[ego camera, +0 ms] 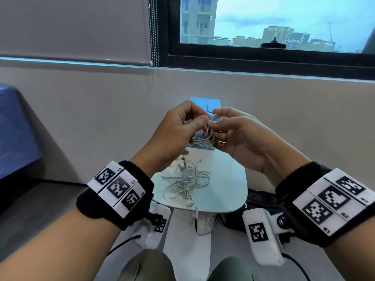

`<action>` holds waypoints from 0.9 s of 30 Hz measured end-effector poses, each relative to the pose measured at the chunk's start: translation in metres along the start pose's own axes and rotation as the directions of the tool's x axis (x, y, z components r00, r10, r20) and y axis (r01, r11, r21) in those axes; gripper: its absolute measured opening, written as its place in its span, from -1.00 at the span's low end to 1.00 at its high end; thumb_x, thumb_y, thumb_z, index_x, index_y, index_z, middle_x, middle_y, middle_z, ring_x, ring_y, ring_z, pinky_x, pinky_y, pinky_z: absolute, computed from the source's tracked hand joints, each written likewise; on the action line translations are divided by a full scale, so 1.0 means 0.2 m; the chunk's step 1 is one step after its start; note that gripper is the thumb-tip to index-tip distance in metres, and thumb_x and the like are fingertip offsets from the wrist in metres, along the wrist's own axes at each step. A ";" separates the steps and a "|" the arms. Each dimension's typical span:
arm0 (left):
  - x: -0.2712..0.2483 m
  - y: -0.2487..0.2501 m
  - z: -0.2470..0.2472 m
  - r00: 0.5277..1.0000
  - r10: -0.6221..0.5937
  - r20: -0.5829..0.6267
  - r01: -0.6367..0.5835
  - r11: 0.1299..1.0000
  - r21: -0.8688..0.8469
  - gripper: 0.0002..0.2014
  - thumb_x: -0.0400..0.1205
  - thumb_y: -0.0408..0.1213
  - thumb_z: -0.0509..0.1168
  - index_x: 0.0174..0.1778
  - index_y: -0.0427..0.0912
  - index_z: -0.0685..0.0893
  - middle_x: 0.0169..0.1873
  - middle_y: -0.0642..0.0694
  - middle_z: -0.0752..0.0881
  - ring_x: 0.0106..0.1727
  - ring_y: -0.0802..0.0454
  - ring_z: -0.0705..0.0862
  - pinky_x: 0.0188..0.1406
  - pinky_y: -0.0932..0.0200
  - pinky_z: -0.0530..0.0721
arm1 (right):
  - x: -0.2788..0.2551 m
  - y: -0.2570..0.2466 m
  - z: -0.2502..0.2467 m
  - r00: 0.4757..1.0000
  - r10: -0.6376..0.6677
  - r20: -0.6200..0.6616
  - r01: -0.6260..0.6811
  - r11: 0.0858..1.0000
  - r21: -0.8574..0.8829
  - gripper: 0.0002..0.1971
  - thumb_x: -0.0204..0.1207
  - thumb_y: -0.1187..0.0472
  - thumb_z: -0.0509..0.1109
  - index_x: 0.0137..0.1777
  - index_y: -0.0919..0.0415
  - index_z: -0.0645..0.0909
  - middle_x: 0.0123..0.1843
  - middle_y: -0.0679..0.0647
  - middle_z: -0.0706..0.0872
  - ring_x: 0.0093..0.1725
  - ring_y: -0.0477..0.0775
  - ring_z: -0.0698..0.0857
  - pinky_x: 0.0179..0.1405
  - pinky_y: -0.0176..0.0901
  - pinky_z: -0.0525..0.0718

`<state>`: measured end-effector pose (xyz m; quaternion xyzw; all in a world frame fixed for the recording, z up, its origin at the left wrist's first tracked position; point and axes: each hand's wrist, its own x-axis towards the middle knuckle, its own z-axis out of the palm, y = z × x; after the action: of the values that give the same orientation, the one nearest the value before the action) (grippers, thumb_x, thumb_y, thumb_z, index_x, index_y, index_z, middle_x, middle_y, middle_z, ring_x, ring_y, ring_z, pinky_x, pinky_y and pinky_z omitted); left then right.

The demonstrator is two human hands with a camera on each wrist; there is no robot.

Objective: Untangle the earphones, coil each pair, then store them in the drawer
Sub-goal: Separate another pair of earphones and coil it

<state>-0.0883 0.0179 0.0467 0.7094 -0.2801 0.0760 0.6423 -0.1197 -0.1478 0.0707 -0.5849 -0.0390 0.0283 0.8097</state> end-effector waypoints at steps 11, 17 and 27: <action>0.03 0.07 0.00 0.998 0.030 0.061 -0.039 0.985 0.170 -0.80 0.78 -0.26 0.32 0.19 0.05 0.82 -0.30 0.04 0.62 -0.18 0.01 0.76 -0.05 0.03 0.79 | -0.02 -0.07 0.02 0.990 -0.103 0.098 0.137 0.882 -0.452 -0.36 0.44 0.62 0.51 0.43 0.16 0.44 -0.19 0.20 0.74 -0.12 0.11 0.76 0.08 0.07 0.66; 0.05 0.06 0.01 1.000 0.019 0.019 -0.024 0.954 0.299 -0.86 0.78 -0.18 0.33 0.14 0.03 0.80 -0.17 -0.14 0.81 -0.14 -0.04 0.79 -0.17 0.13 0.65 | -0.01 -0.08 0.01 0.956 -0.294 -0.002 0.200 0.657 -0.727 -0.56 0.48 0.42 0.58 0.25 0.01 0.59 -0.23 0.10 0.86 -0.12 0.19 0.87 0.02 0.16 0.86; 0.04 0.04 -0.02 0.997 -0.064 0.046 0.049 0.961 0.272 -0.78 0.81 -0.19 0.28 -0.01 -0.21 0.77 -0.42 0.06 0.57 -0.41 0.12 0.44 -0.34 0.11 0.49 | 0.02 -0.16 -0.09 0.871 -0.478 0.116 0.193 0.114 -0.975 -0.84 0.54 0.24 0.57 -0.22 -0.02 0.75 -0.22 -0.10 0.85 -0.20 -0.06 0.79 0.03 0.01 0.77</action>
<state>-0.0848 0.0201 0.0581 0.8000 -0.2640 0.0762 0.5335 -0.1138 -0.1744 0.0946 -0.9322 -0.0872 -0.2542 0.2424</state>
